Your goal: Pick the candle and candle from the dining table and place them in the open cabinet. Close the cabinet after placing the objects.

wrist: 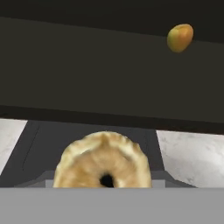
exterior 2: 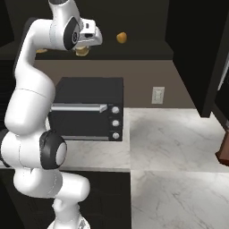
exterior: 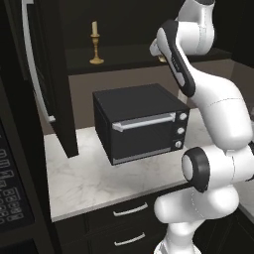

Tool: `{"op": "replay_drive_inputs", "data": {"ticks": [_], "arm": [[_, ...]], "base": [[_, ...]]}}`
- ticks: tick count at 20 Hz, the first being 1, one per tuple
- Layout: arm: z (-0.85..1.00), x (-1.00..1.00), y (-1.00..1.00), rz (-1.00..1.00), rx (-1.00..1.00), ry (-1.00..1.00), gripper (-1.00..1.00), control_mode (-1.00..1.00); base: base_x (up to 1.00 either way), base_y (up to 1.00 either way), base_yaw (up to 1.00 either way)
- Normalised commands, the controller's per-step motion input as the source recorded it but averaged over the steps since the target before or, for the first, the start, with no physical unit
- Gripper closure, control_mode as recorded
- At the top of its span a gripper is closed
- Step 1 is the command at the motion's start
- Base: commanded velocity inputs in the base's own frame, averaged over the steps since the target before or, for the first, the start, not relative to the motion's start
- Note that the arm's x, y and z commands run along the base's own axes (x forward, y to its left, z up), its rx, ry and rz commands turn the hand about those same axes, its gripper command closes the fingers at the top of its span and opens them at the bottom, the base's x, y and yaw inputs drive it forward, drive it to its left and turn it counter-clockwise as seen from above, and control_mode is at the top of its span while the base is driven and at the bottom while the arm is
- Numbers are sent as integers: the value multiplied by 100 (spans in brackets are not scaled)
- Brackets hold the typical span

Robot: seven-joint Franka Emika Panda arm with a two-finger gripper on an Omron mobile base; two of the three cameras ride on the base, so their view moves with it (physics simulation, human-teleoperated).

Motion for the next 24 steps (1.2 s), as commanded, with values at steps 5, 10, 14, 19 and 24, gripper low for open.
{"op": "replay_drive_inputs", "data": {"ticks": [5, 10, 14, 19, 24], "arm": [[-3, 37, 4, 3, 0, 1, 100, -100], [-8, 30, 6, 3, 0, 2, 100, -100], [-4, 29, 6, 3, 0, 3, 100, -100], [-5, 33, 7, 3, 0, 3, 100, -100], [-3, 32, 4, 3, 0, 1, 100, -100]], "base": [[0, 0, 0], [0, 0, 0], [0, 0, 0], [0, 0, 0], [0, 0, 0]]}}
